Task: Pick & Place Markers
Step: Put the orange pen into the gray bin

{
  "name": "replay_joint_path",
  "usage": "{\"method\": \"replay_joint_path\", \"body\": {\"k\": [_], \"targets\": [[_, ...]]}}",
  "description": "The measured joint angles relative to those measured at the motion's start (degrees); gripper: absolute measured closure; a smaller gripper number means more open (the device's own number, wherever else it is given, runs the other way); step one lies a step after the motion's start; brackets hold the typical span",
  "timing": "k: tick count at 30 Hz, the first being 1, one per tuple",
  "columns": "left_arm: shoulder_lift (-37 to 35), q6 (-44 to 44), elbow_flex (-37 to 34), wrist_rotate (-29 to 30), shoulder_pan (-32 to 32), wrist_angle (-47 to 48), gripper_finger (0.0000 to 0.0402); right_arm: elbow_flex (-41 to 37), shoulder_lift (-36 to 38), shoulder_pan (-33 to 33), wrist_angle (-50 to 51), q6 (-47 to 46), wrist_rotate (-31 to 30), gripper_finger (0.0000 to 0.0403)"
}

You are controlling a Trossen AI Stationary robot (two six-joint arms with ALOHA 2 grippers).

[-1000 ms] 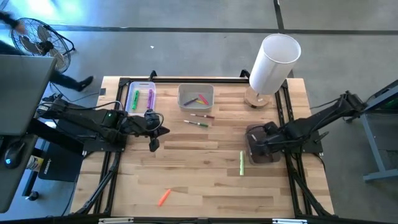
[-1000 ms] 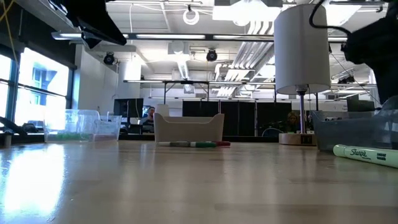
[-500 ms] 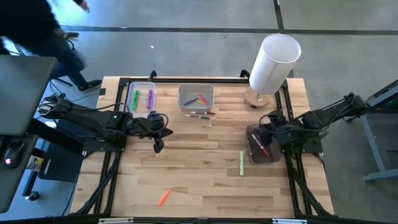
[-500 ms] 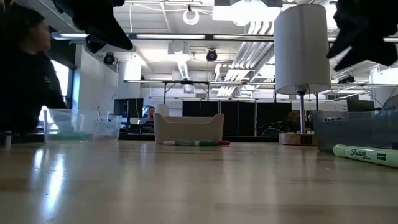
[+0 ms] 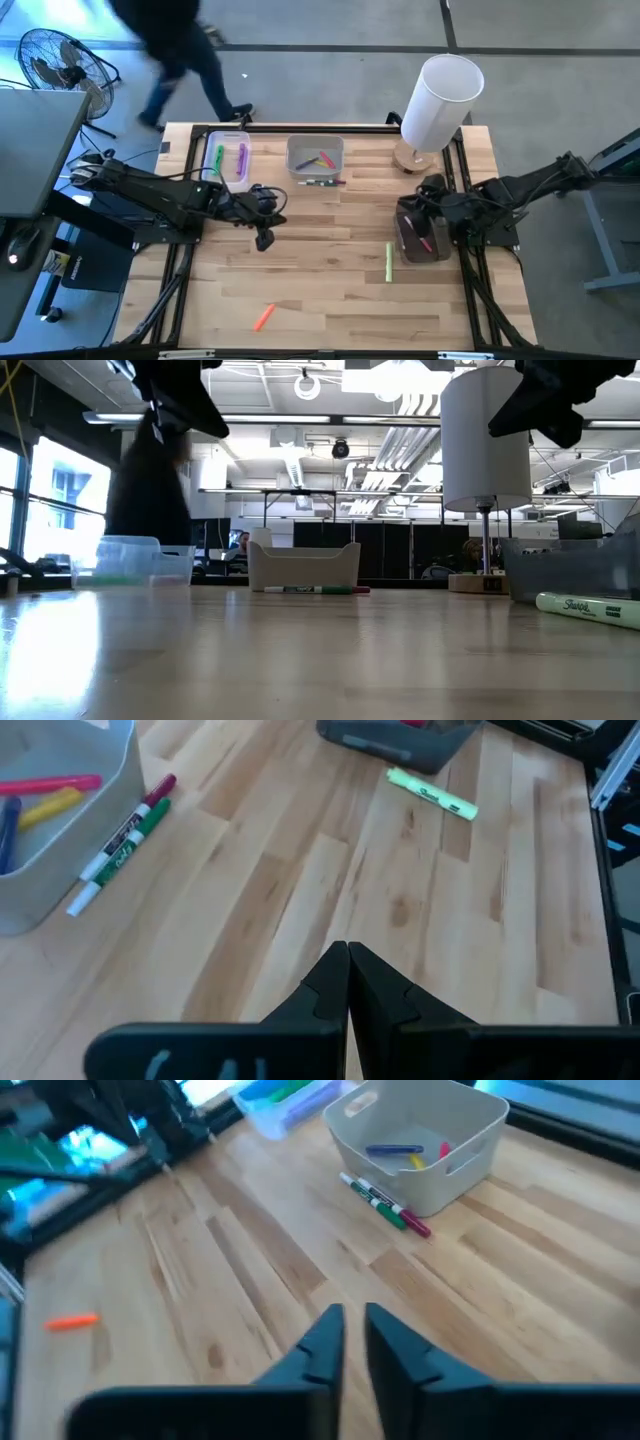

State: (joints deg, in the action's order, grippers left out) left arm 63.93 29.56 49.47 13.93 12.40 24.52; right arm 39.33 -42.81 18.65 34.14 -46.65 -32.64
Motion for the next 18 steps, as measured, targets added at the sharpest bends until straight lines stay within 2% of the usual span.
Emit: {"method": "replay_joint_path", "body": {"k": [3, 7, 14, 18], "targets": [[2.4, 2.6, 4.0, -0.9, 0.5, 3.7, 0.0401, 0.0, -0.1, -1.2, 0.1, 4.6, 1.5, 0.0395], [5.9, 7.7, 10.3, 0.1, 4.1, 10.8, 0.0401, 0.0, -0.1, -2.3, 0.0, 4.4, 1.1, 0.0378], [14.7, 25.3, 21.2, 4.6, 13.2, 25.0, 0.0401, 0.0, 0.0, -2.6, -0.2, 5.6, 4.5, 0.0399], [20.2, 37.8, 24.3, 4.5, 17.5, 27.6, 0.0401, 0.0, 0.0, -2.7, -0.4, 7.4, 5.2, 0.0395]]}}
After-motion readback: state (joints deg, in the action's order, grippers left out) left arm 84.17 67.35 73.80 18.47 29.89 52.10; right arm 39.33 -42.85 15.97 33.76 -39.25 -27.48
